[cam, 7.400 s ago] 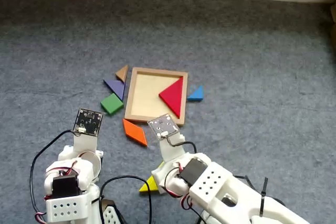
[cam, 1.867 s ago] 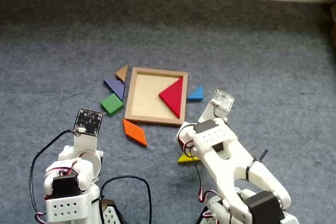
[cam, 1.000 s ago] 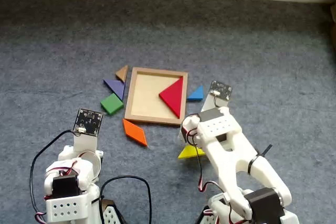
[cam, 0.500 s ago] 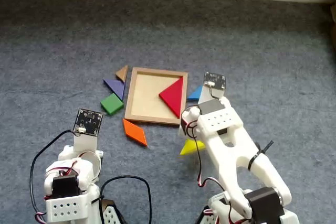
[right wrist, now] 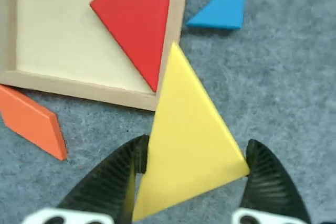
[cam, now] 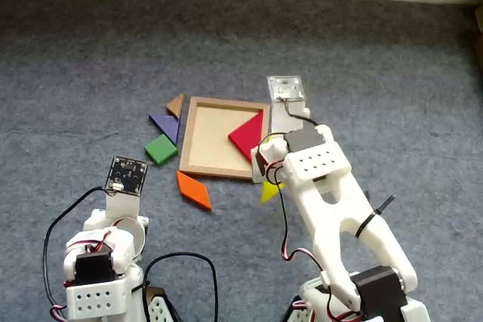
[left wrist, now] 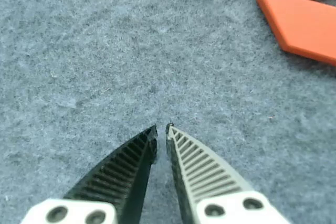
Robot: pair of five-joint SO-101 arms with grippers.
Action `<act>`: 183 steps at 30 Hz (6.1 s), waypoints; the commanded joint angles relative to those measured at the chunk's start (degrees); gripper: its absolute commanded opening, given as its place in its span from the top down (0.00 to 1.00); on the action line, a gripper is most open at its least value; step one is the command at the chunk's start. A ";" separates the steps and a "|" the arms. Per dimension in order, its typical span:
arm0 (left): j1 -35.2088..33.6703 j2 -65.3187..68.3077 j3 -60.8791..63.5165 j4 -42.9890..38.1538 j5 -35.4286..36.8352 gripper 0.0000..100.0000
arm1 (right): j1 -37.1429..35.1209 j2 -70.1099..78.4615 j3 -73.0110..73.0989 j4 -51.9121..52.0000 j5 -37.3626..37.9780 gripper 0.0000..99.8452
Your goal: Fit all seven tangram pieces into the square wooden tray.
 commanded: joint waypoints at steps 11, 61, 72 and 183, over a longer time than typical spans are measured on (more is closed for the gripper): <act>0.40 -1.54 1.10 0.35 0.35 0.94 | -9.54 -0.48 -2.42 -13.76 35.08 0.80; 0.40 -1.54 1.10 0.35 0.35 0.94 | -9.89 20.44 -15.78 -17.80 51.87 0.67; 0.40 -1.54 1.10 0.35 0.35 0.94 | -8.57 15.16 -16.31 -9.19 51.78 0.73; 0.40 -0.84 -24.57 -4.04 -8.70 0.87 | 21.05 -2.42 14.46 -30.99 12.75 0.99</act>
